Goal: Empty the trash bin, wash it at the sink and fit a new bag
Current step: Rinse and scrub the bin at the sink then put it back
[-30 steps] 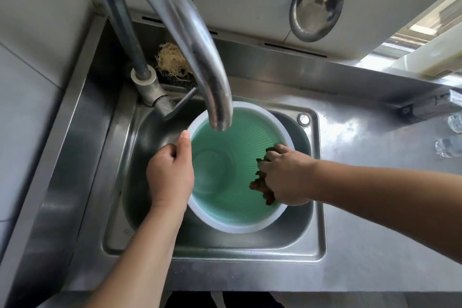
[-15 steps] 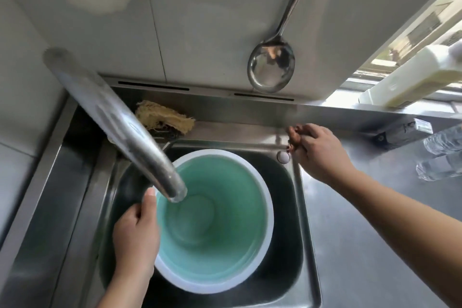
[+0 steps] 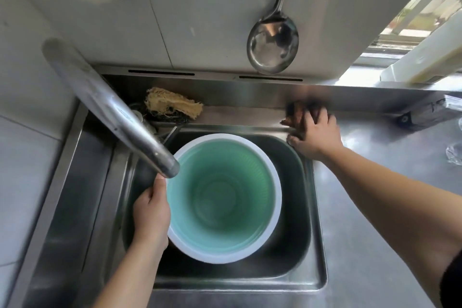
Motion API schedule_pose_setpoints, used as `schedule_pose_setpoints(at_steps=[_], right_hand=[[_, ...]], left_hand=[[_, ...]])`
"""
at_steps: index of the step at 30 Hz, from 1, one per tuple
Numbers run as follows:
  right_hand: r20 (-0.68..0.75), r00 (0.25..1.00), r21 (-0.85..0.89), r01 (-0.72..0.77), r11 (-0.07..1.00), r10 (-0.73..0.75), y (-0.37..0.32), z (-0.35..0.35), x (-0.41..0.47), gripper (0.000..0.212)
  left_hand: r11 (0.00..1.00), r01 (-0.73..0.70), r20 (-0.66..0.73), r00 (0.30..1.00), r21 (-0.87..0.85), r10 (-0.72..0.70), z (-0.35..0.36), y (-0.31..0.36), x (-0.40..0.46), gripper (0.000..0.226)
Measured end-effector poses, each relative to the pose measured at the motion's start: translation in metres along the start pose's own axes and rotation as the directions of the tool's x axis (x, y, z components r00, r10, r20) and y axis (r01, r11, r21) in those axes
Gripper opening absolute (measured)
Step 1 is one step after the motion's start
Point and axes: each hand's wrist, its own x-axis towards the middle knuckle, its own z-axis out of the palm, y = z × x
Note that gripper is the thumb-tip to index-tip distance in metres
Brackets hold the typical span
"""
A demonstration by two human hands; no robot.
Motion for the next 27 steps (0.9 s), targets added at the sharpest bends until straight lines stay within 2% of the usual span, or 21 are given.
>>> schedule_pose_setpoints(at_steps=[2, 4, 8, 11, 13, 16, 21, 24, 27], right_hand=[[-0.110, 0.992, -0.001, 0.068, 0.998, -0.068, -0.003, -0.010, -0.018, 0.083], [-0.152, 0.976, -0.017, 0.156, 0.988, -0.157, -0.007, -0.012, -0.047, 0.072], [0.019, 0.961, -0.071, 0.276, 0.958, -0.276, -0.017, 0.002, -0.119, 0.035], [0.143, 0.930, -0.012, 0.343, 0.939, -0.338, -0.021, 0.010, -0.165, 0.023], [0.179, 0.926, 0.058, 0.327, 0.943, -0.332, -0.022, 0.013, -0.190, 0.021], [0.174, 0.928, 0.161, 0.302, 0.940, -0.328, -0.020, 0.017, -0.232, 0.029], [0.214, 0.938, 0.252, 0.218, 0.943, -0.274, -0.018, 0.028, -0.309, 0.040], [0.331, 0.935, 0.293, 0.029, 0.956, -0.130, -0.025, 0.045, -0.359, 0.035], [0.517, 0.851, 0.262, -0.057, 0.963, -0.090, -0.032, 0.067, -0.402, 0.029]], left_hand=[[0.998, 0.050, -0.001, 0.999, -0.041, -0.050, 0.001, 0.007, -0.007, 0.044], [0.994, 0.088, -0.002, 0.996, -0.071, -0.088, -0.001, 0.014, -0.016, 0.048], [0.998, 0.053, -0.060, 0.997, -0.039, -0.055, -0.011, 0.017, -0.037, 0.051], [0.999, 0.023, -0.067, 0.997, -0.025, -0.025, -0.023, 0.015, -0.052, 0.047], [0.999, 0.009, -0.062, 0.998, -0.046, -0.012, -0.035, 0.015, -0.060, 0.048], [0.999, -0.034, -0.037, 0.999, -0.028, 0.033, -0.053, 0.015, -0.066, 0.050], [0.992, -0.121, 0.113, 0.987, 0.026, 0.117, -0.072, 0.015, -0.065, 0.048], [0.989, -0.147, 0.133, 0.981, 0.036, 0.141, -0.078, 0.024, -0.064, 0.050], [0.981, -0.180, 0.159, 0.973, 0.071, 0.167, -0.079, 0.035, -0.070, 0.051]])
